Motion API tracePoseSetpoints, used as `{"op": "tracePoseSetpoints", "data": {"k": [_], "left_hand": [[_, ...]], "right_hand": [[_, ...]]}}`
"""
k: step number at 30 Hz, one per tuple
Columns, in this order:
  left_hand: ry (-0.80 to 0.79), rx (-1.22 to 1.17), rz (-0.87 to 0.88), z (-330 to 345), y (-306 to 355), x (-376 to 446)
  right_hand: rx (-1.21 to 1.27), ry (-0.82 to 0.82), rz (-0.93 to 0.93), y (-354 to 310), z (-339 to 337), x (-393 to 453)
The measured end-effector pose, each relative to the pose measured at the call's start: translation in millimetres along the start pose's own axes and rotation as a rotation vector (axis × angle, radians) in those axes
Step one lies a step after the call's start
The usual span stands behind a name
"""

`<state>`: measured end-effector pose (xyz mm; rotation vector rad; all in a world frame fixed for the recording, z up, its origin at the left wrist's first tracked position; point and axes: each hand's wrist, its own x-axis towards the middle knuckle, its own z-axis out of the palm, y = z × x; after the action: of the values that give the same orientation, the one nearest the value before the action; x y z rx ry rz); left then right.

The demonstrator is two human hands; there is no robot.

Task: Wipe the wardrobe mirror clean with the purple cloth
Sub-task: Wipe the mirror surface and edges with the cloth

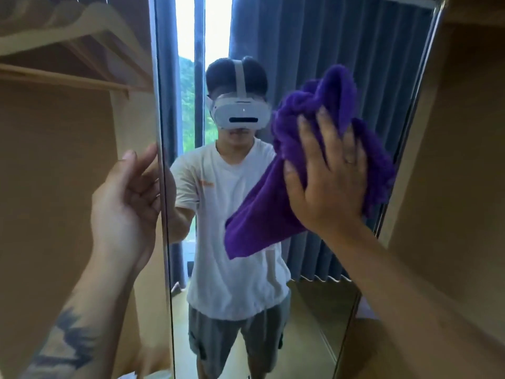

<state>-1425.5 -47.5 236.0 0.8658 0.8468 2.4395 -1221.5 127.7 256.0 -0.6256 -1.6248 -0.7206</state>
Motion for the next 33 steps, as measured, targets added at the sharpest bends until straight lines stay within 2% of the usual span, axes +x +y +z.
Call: {"op": "tracePoseSetpoints", "data": {"k": [2,5,10,16,21,24,27,30,33], "left_hand": [[0.004,-0.01,-0.006,-0.9,-0.9,0.5],[0.021,0.003,0.005,3.0,-1.6,-3.2],[0.044,0.013,0.0,11.2,4.8,-11.9],[0.044,0.017,0.001,13.9,9.1,-17.0],[-0.01,-0.032,-0.029,7.6,8.9,-17.9],[-0.016,-0.003,-0.013,8.0,10.5,-16.9],[-0.011,0.026,0.005,5.8,9.5,-14.5],[0.002,0.032,0.004,5.7,7.1,-13.4],[0.034,0.008,0.01,10.4,5.0,-17.2]], "right_hand": [[-0.022,-0.027,0.122,32.1,-10.5,-9.1],[-0.031,-0.021,0.242,41.4,-10.0,-17.1],[-0.064,0.141,0.451,-19.3,16.1,-6.9],[0.107,0.08,0.26,-124.2,16.6,7.7],[0.162,0.04,-0.068,-153.2,20.2,10.8],[0.138,0.028,-0.258,-122.8,15.8,9.8],[0.09,-0.002,-0.396,-60.4,8.5,7.0],[0.001,-0.019,-0.364,6.6,-2.7,6.2],[-0.008,-0.013,-0.162,39.6,-8.8,0.6]]}}
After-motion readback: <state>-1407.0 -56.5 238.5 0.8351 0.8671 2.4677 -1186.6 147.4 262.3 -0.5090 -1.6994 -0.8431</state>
